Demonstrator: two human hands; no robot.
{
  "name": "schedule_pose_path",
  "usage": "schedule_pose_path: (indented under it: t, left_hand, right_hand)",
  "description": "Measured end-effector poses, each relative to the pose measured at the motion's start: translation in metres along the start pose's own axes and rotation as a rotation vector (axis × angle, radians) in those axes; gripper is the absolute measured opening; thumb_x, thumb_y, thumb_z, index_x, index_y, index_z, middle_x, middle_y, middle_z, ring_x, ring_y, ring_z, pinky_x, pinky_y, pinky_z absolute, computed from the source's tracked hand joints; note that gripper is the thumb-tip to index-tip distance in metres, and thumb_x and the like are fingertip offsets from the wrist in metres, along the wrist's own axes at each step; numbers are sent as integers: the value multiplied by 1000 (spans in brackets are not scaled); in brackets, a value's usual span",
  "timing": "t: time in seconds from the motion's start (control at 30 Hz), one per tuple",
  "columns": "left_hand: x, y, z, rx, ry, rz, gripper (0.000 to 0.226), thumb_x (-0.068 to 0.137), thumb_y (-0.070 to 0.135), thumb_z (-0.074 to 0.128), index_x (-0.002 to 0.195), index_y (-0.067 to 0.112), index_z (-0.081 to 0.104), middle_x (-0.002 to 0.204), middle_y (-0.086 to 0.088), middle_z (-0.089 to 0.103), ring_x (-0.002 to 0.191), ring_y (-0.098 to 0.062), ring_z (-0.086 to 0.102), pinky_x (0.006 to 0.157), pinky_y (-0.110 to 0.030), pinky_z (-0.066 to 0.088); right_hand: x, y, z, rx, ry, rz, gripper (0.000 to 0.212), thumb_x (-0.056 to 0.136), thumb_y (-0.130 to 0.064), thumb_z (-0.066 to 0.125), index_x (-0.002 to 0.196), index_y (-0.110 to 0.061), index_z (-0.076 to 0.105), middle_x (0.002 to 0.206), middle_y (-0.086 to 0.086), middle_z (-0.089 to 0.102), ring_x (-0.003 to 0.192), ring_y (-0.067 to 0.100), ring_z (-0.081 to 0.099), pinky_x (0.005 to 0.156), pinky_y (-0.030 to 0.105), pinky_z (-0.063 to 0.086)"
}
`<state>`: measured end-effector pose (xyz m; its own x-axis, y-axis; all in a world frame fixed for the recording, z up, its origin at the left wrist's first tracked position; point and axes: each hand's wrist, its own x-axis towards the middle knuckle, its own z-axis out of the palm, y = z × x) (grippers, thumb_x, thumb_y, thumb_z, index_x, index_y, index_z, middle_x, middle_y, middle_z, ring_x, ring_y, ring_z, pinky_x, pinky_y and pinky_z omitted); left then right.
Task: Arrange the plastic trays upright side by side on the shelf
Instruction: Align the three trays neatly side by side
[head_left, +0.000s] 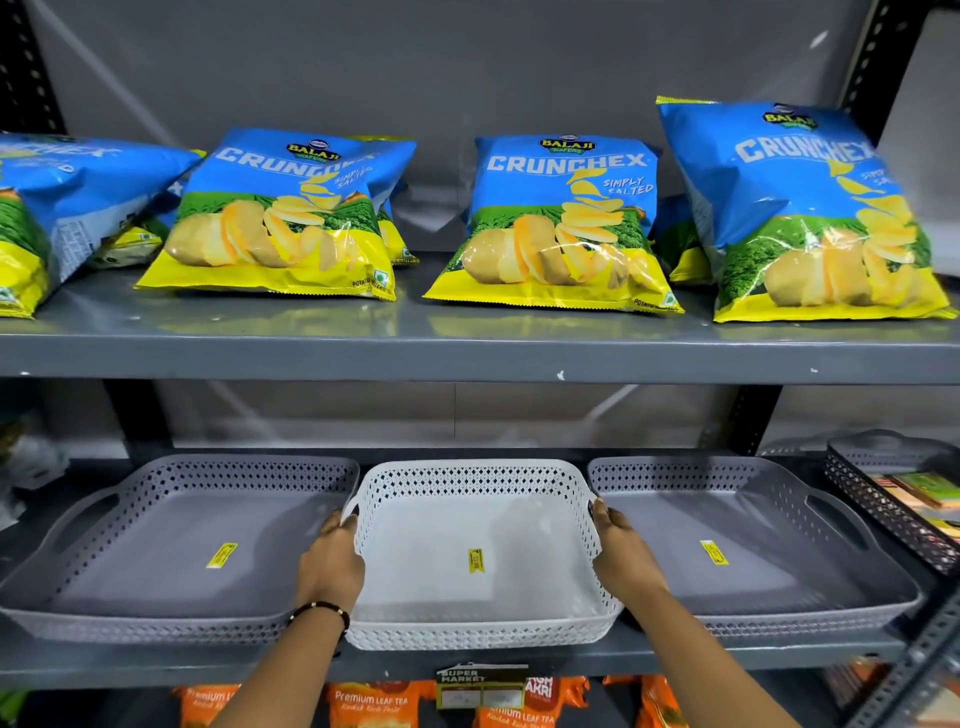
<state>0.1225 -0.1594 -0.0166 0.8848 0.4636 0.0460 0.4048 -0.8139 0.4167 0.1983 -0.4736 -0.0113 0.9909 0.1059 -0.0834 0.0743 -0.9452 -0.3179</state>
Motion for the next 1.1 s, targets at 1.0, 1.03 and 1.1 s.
schedule_pose_path:
  t: [1.0,1.03,1.1]
  left_hand:
    - [-3,-5,4,-93,18,-1,62,82,-11,41,139,14,42,152,-8,34,121,-37,53,98,-46,48]
    - [-4,-5,4,-99,20,-1,62,81,-11,41,138,14,43,152,-8,34,120,-37,54,98,-47,49]
    - [-4,-5,4,-97,23,-3,62,82,-10,41,138,15,43,152,-7,34,119,-37,55,96,-46,50]
  right_hand:
    - [-13,-1,-2,44,13,18,76,82,10,35,148,-15,8,156,8,16,125,35,46,99,42,46]
    - [-13,-1,-2,44,11,14,76,82,10,35,149,-15,8,156,8,16,126,35,45,101,42,45]
    - [-13,0,-3,44,11,7,76,81,9,36,148,-15,9,156,8,16,128,35,43,102,42,44]
